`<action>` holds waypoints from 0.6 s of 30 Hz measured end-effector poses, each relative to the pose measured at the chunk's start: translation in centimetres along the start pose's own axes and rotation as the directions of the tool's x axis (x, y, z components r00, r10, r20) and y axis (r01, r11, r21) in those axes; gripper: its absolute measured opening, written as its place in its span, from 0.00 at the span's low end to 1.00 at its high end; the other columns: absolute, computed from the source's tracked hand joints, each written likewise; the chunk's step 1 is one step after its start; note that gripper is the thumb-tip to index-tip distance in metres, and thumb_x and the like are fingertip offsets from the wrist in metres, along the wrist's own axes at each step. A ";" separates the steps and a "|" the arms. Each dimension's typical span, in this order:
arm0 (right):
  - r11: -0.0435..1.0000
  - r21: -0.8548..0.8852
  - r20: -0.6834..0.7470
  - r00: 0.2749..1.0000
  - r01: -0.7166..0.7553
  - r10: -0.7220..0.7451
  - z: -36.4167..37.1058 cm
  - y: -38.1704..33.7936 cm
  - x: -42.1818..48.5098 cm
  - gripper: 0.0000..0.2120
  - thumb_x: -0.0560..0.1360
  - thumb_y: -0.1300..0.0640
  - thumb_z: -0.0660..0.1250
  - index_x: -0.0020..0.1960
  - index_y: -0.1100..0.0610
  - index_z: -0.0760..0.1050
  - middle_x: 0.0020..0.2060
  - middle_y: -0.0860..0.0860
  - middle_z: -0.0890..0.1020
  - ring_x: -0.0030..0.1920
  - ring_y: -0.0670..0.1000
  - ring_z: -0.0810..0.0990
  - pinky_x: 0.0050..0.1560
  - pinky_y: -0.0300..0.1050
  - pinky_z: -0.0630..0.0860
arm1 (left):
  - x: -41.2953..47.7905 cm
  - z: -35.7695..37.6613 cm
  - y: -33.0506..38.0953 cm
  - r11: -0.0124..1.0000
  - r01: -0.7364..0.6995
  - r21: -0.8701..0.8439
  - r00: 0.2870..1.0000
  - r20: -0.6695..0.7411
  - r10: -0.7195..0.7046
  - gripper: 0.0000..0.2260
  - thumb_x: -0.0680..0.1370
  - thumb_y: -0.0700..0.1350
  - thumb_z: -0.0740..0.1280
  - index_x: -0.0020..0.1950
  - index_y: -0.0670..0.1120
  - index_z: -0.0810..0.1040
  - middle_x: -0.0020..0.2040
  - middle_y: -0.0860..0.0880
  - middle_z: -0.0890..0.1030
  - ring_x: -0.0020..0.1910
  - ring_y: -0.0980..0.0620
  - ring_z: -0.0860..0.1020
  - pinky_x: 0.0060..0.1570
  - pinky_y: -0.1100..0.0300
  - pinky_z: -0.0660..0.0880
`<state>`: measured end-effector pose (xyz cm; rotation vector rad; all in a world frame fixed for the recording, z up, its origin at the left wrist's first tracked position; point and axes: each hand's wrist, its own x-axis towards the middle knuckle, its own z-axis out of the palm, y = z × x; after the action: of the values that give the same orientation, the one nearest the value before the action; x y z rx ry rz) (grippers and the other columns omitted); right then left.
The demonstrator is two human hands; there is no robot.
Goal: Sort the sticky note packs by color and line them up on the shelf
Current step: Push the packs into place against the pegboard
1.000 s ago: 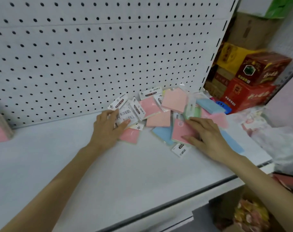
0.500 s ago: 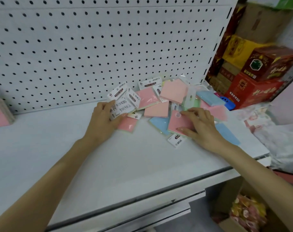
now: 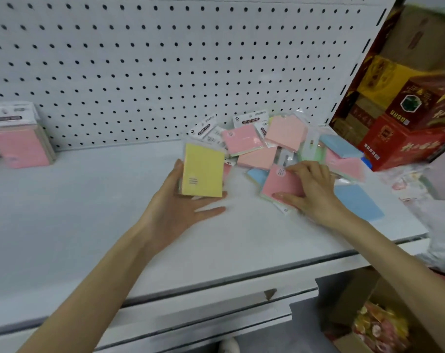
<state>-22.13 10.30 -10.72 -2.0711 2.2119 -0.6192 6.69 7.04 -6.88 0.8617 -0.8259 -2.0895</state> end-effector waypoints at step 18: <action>0.750 0.660 0.348 0.903 -0.044 -0.253 -0.5 -21.8 2.9 0.16 0.66 0.67 0.75 0.46 0.48 0.81 0.45 0.45 0.84 0.47 0.44 0.80 0.53 0.38 0.75 | -8.3 -12.5 5.1 0.974 -0.109 0.199 0.967 -0.205 0.150 0.15 0.76 0.47 0.65 0.61 0.43 0.77 0.58 0.42 0.81 0.57 0.42 0.80 0.47 0.49 0.81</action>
<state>-1.91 7.12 -2.58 -1.7359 1.3632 -0.7362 22.50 7.40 -7.60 1.0860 -0.9416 -1.7859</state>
